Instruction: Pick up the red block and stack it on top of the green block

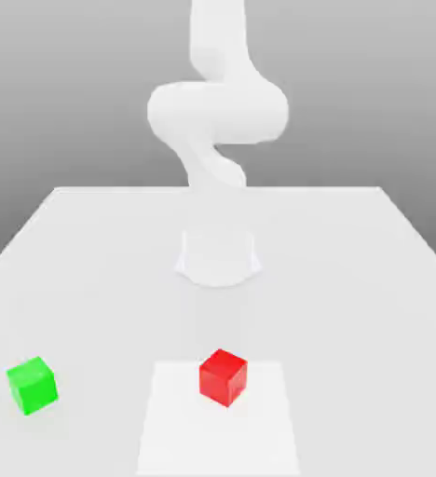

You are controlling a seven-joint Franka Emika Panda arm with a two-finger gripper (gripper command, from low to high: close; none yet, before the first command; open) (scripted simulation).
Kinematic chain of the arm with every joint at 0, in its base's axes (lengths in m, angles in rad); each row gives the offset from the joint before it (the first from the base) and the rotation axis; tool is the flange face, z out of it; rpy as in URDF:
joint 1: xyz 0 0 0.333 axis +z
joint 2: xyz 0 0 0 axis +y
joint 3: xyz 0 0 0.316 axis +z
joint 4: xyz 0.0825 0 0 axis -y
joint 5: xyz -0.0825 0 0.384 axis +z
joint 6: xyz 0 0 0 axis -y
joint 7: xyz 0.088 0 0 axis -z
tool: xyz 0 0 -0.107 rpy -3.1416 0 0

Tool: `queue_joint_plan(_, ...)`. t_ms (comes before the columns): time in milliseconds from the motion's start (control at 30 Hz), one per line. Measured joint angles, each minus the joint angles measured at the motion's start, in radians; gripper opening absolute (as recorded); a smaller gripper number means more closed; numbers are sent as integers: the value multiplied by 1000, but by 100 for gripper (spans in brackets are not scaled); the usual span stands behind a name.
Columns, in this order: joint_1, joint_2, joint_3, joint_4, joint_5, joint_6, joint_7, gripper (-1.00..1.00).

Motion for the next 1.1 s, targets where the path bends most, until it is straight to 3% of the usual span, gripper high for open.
queue_joint_plan(400, -130, 424, 139, -310, -46, 278, 382, 0)
queue_joint_plan(567, -139, 636, 154, -459, 12, 422, 516, 0)
queue_joint_plan(767, -134, 803, 134, -469, -38, 557, 593, 0)
queue_joint_plan(933, -69, 933, 49, -453, -117, 666, 649, 0)
queue_joint_plan(967, -60, 948, 38, -452, -125, 679, 654, -100)
queue_joint_plan(1100, -60, 948, 38, -452, -126, 680, 656, -100)
